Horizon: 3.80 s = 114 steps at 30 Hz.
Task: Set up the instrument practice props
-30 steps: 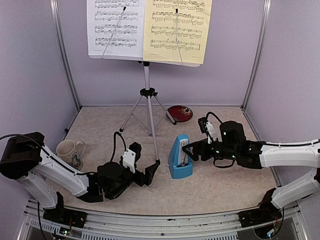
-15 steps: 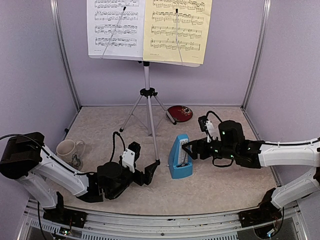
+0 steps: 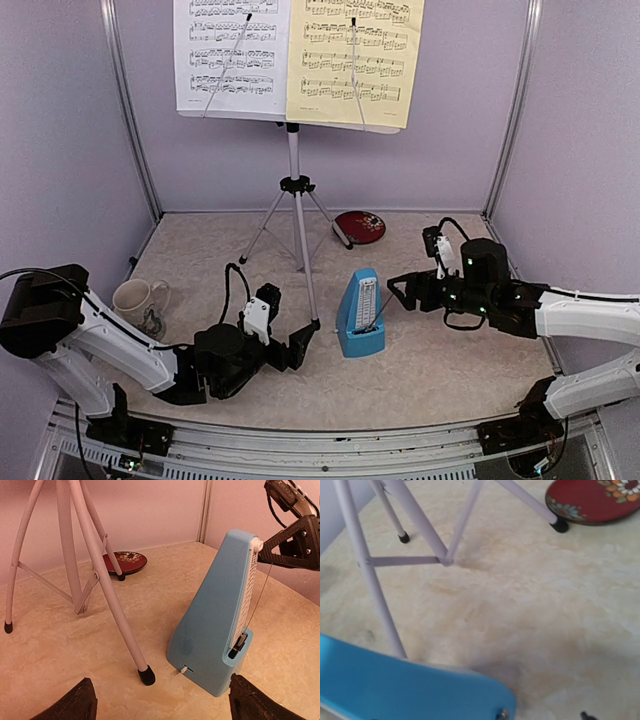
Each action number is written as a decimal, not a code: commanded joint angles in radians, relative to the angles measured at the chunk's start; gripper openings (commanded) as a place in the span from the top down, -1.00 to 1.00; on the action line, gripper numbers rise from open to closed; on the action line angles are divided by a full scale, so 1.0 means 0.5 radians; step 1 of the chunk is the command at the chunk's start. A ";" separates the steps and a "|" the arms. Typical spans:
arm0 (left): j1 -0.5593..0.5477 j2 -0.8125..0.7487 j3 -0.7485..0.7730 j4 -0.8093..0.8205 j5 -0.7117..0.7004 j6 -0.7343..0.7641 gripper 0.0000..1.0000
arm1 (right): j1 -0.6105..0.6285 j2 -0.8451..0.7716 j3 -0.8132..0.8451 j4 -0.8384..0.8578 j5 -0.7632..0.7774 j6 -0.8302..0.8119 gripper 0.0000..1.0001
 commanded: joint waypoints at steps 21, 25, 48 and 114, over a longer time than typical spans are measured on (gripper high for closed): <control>0.092 -0.119 -0.014 -0.030 0.014 0.062 -0.79 | -0.495 -0.120 -0.241 -0.140 -0.161 -0.220 -0.69; 0.114 -0.159 -0.046 -0.034 -0.001 0.078 -0.79 | -0.664 -0.171 -0.265 -0.175 -0.238 -0.257 -0.70; 0.635 -0.967 -0.384 -0.501 0.144 -0.182 -0.97 | -1.163 -0.370 -0.191 -0.271 -0.597 -0.268 -1.00; 1.751 -1.038 0.725 -2.491 0.689 -0.669 -0.98 | -1.581 -0.779 -0.248 0.010 -1.119 -0.030 -1.00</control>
